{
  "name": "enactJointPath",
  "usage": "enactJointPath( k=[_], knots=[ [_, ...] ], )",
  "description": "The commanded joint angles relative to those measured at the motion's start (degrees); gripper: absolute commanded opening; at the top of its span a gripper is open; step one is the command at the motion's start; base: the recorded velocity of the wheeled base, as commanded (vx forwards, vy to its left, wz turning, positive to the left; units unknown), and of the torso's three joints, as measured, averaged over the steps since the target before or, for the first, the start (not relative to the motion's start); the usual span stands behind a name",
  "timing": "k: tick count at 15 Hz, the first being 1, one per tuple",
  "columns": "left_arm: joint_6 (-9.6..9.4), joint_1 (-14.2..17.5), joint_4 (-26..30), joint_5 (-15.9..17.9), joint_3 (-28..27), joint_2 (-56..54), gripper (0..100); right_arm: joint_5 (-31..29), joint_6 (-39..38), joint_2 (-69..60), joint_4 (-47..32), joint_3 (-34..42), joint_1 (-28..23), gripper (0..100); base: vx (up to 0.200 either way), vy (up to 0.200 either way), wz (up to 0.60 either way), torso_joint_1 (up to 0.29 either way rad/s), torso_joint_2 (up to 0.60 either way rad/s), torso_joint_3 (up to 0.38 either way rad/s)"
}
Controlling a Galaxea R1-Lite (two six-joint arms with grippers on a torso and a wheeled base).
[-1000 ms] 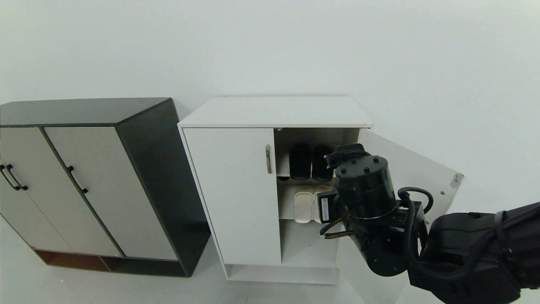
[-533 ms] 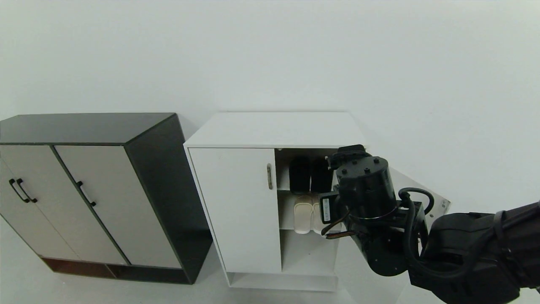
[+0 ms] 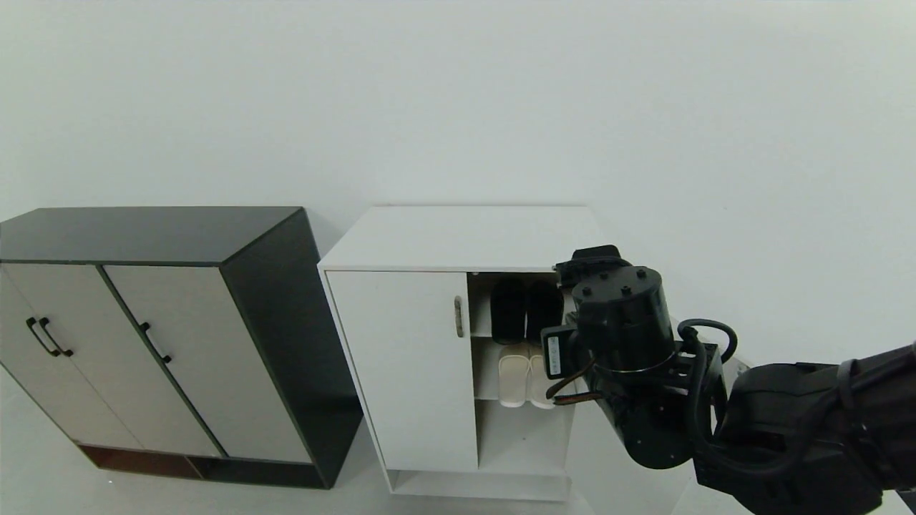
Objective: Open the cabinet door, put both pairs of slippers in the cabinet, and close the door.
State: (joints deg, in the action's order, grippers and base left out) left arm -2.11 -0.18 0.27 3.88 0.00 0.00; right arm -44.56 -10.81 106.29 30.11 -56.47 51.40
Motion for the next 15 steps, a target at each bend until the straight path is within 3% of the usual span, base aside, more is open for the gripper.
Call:
enactJointPath(
  k=[1,3,10,15],
  knots=[
    [0.00,0.0,0.0,0.0,0.0,0.1,0,0.0,0.0,0.1,0.1,0.3,0.0,0,0.000,0.000,0.00,0.000,0.00,0.000],
    [0.00,0.0,0.0,0.0,0.0,0.0,0,0.0,0.0,0.1,0.2,0.3,0.0,0,0.000,0.000,0.00,0.000,0.00,0.000],
    [0.00,0.0,0.0,0.0,0.0,0.1,0,0.1,0.0,0.1,0.2,0.4,0.0,0,0.000,0.000,-0.60,0.006,0.00,0.000],
    [0.00,0.0,0.0,0.0,0.0,0.1,0,0.1,0.1,1.0,1.6,0.3,-0.3,0,0.000,0.000,0.00,0.000,0.00,0.000]
  ],
)
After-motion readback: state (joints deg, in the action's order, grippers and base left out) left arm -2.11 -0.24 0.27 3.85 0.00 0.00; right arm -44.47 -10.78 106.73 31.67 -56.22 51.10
